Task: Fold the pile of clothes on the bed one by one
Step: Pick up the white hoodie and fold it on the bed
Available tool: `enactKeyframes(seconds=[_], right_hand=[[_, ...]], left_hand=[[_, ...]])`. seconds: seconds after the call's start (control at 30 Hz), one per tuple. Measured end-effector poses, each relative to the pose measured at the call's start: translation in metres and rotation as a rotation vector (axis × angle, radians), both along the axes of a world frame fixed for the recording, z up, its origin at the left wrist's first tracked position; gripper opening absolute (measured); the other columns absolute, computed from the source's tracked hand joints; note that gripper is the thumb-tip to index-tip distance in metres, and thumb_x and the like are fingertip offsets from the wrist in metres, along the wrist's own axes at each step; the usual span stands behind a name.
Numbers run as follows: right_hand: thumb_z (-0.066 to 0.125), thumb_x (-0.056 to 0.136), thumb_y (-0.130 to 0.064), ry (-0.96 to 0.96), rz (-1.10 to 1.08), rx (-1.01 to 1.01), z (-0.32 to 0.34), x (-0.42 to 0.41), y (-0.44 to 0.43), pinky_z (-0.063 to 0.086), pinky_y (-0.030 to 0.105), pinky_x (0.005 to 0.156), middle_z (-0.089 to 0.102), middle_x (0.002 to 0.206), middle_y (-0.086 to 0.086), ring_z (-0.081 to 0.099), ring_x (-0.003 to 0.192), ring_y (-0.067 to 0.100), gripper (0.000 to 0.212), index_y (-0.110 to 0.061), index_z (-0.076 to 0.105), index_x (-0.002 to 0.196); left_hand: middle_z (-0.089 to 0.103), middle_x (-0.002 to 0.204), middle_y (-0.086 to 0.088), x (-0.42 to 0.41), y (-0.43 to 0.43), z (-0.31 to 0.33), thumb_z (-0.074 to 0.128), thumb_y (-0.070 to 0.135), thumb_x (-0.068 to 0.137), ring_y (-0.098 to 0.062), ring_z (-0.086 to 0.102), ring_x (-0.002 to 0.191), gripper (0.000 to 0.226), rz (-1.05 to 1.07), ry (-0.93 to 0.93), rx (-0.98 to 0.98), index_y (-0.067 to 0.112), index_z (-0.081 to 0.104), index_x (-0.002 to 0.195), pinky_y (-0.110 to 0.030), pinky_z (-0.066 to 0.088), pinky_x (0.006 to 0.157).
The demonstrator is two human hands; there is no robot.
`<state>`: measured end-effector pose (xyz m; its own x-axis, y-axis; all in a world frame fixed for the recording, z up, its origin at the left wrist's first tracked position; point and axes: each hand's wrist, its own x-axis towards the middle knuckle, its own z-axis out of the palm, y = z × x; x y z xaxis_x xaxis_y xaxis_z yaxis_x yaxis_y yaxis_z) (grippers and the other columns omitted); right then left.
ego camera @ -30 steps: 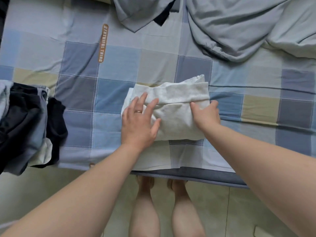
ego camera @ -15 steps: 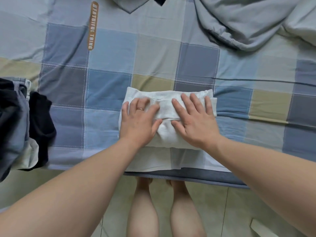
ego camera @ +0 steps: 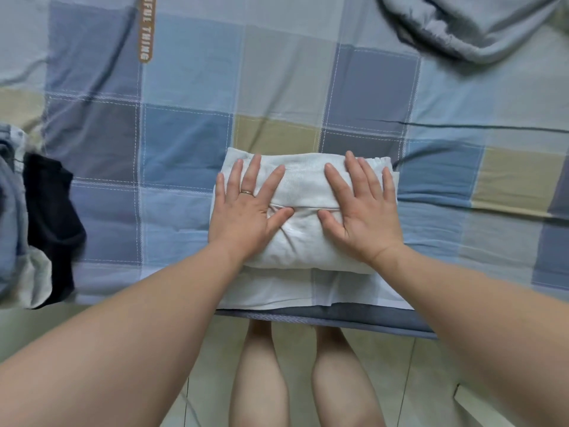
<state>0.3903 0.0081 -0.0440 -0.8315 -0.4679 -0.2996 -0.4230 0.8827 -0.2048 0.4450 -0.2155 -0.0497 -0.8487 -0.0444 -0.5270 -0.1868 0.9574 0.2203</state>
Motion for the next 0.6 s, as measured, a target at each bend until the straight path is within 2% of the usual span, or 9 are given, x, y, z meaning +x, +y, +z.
enactKeyframes(seconds=[0.1, 0.17, 0.23, 0.27, 0.3, 0.37, 0.47, 0.53, 0.6], right_hand=[[0.037, 0.081, -0.082, -0.17, -0.294, -0.086, 0.019, 0.002, 0.01, 0.0, 0.048, 0.123, -0.001, 0.169, 0.008, 0.001, 0.155, 0.025, 0.1, -0.027, 0.01, 0.161], [0.054, 0.072, -0.086, -0.358, -0.557, -0.247, 0.031, 0.006, 0.02, 0.005, 0.038, 0.123, -0.005, 0.169, 0.004, 0.001, 0.155, 0.02, 0.12, -0.026, 0.0, 0.161], [0.076, 0.06, -0.078, -0.583, -0.85, -0.444, 0.036, 0.007, 0.029, 0.021, 0.036, 0.122, 0.021, 0.164, 0.001, 0.026, 0.149, 0.018, 0.132, -0.028, 0.005, 0.16], [0.082, 0.052, -0.077, -0.672, -0.979, -0.52, 0.036, 0.008, 0.033, 0.032, 0.04, 0.119, 0.041, 0.155, -0.001, 0.043, 0.139, 0.018, 0.133, -0.028, 0.017, 0.158], [0.084, 0.042, -0.079, -0.756, -1.077, -0.569, 0.035, 0.007, 0.037, 0.041, 0.044, 0.113, 0.057, 0.141, -0.003, 0.057, 0.126, 0.018, 0.13, -0.027, 0.034, 0.151], [0.087, 0.027, -0.08, -0.93, -1.163, -0.632, 0.031, 0.004, 0.042, 0.051, 0.048, 0.103, 0.073, 0.118, -0.003, 0.07, 0.108, 0.019, 0.119, -0.027, 0.06, 0.13], [0.091, 0.034, -0.071, -1.066, -1.109, -0.644, 0.033, -0.009, 0.044, 0.051, 0.047, 0.104, 0.076, 0.112, -0.001, 0.072, 0.105, 0.019, 0.101, -0.024, 0.068, 0.121], [0.091, 0.041, -0.068, -1.083, -1.071, -0.614, 0.038, -0.021, 0.044, 0.05, 0.044, 0.104, 0.076, 0.11, -0.001, 0.072, 0.104, 0.018, 0.092, -0.023, 0.07, 0.118], [0.088, 0.056, -0.061, -1.076, -1.032, -0.594, 0.049, -0.032, 0.043, 0.051, 0.043, 0.103, 0.077, 0.11, -0.001, 0.073, 0.103, 0.017, 0.073, -0.021, 0.071, 0.115]], left_hand=[[-0.01, 0.168, 0.005, -0.002, -0.003, 0.025, 0.057, 0.08, 0.075, -0.026, -0.003, 0.154, 0.103, 0.292, 0.037, 0.079, 0.048, 0.001, 0.156, -0.051, 0.009, 0.123], [-0.001, 0.167, 0.006, 0.001, -0.008, 0.034, 0.076, 0.074, 0.062, -0.025, 0.013, 0.152, 0.123, 0.557, 0.016, 0.157, 0.046, 0.002, 0.156, -0.048, 0.02, 0.12], [0.016, 0.164, 0.002, 0.006, -0.013, 0.034, 0.085, 0.066, 0.059, -0.023, 0.031, 0.146, 0.128, 0.824, -0.051, 0.313, 0.037, 0.008, 0.157, -0.044, 0.03, 0.116], [0.029, 0.158, 0.0, 0.01, -0.015, 0.033, 0.087, 0.063, 0.059, -0.023, 0.039, 0.141, 0.124, 0.95, -0.079, 0.406, 0.03, 0.016, 0.156, -0.041, 0.035, 0.114], [0.043, 0.149, 0.0, 0.012, -0.016, 0.031, 0.087, 0.062, 0.061, -0.024, 0.047, 0.135, 0.117, 1.06, -0.104, 0.476, 0.023, 0.026, 0.152, -0.039, 0.04, 0.109], [0.058, 0.129, 0.0, 0.014, -0.018, 0.03, 0.085, 0.062, 0.065, -0.024, 0.057, 0.122, 0.094, 1.157, -0.17, 0.502, 0.015, 0.046, 0.138, -0.033, 0.044, 0.096], [0.063, 0.113, -0.001, 0.01, -0.024, 0.027, 0.08, 0.064, 0.07, -0.024, 0.061, 0.106, 0.072, 1.158, -0.244, 0.517, 0.015, 0.062, 0.119, -0.03, 0.045, 0.089], [0.067, 0.116, -0.002, 0.007, -0.032, 0.026, 0.082, 0.075, 0.055, -0.026, 0.064, 0.105, 0.093, 1.19, -0.317, 0.602, 0.013, 0.065, 0.121, -0.035, 0.05, 0.098], [0.069, 0.117, -0.004, 0.01, -0.036, 0.032, 0.082, 0.082, 0.036, -0.027, 0.067, 0.105, 0.114, 1.231, -0.364, 0.683, 0.014, 0.063, 0.126, -0.041, 0.053, 0.099]])
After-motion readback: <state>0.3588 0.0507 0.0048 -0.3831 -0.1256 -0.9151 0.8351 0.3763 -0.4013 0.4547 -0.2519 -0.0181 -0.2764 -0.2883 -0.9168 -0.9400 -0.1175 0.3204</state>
